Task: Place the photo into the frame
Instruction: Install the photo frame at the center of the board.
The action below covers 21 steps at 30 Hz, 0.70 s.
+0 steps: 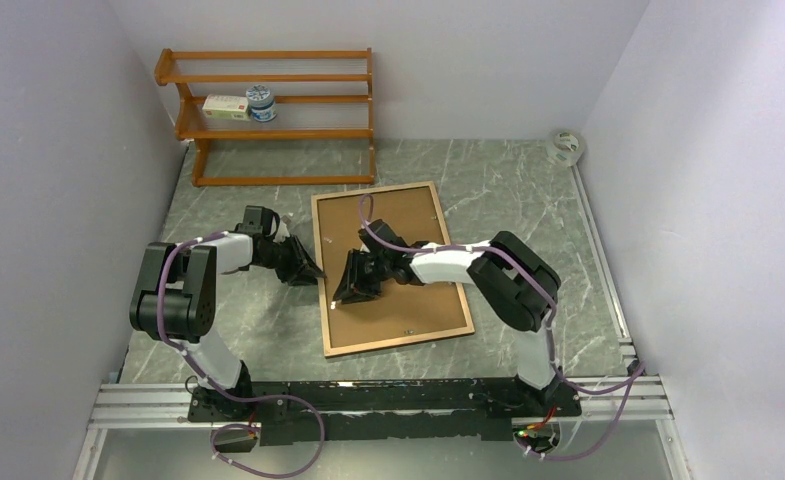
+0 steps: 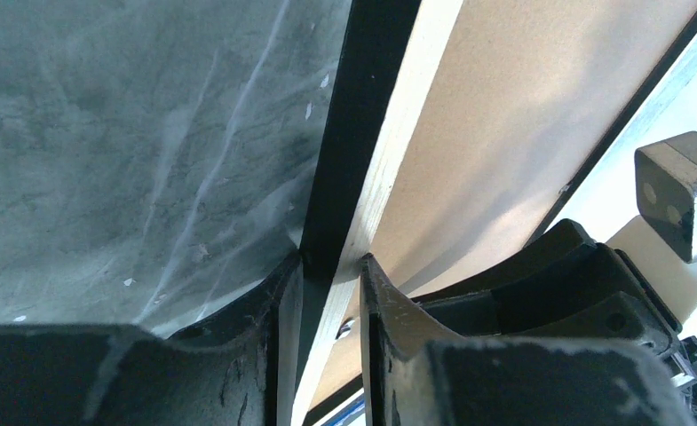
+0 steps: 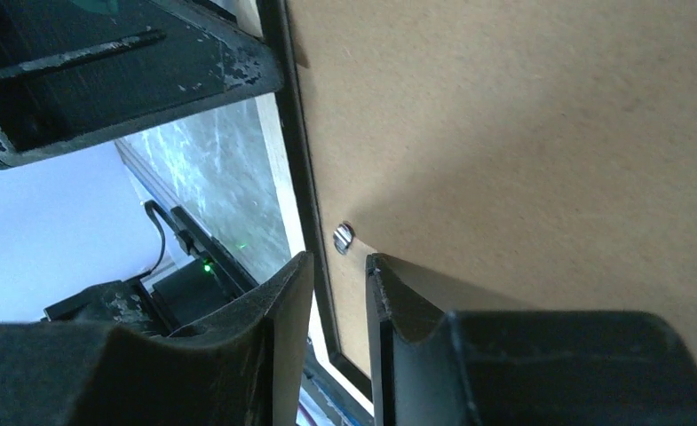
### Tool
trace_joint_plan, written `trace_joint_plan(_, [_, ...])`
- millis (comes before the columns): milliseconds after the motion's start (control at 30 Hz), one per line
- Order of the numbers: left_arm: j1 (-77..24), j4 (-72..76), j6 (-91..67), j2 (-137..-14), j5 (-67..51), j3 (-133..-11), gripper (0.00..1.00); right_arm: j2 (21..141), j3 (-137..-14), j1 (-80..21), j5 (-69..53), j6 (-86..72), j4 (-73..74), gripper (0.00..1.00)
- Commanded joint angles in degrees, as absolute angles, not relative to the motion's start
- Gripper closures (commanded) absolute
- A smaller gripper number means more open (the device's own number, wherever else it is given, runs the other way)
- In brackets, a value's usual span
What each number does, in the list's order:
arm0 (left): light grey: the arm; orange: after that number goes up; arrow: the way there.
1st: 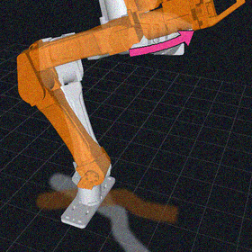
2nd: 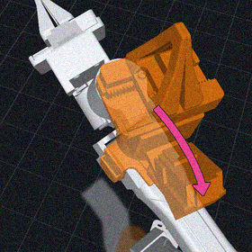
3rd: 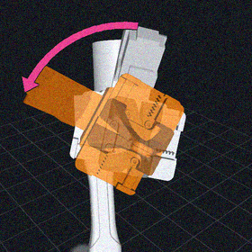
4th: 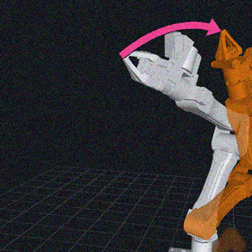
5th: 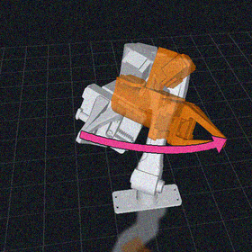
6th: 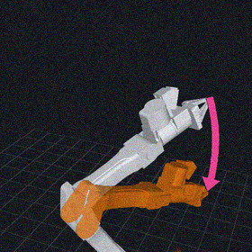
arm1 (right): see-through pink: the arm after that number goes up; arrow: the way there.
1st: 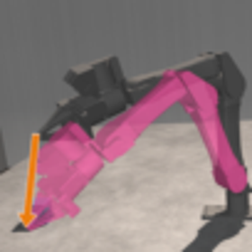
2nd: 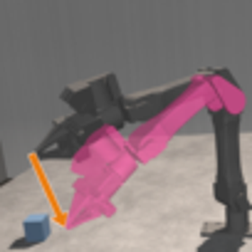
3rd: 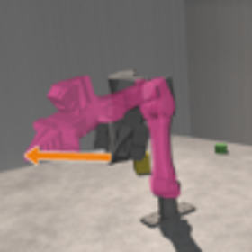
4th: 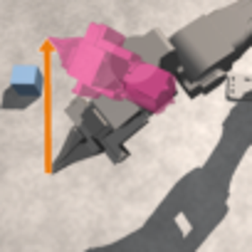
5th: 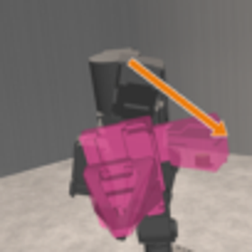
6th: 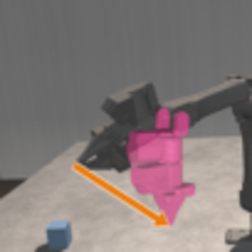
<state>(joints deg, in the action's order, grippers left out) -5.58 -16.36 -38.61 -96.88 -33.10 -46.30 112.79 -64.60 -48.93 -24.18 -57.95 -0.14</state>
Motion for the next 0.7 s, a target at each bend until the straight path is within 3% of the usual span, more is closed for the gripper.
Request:
trace_joint_plan(0, [-6.33,-22.26,-37.2,-98.26,-28.8,-45.23,0.81,114.85,-66.86,-50.03,-23.43,-57.16,-2.11,0.69])
trace_joint_plan(667, [-7.01,-22.41,-38.18,-97.97,-28.35,-45.35,0.8,118.84,-68.4,-51.77,-25.53,-46.5,-4.3,0.69])
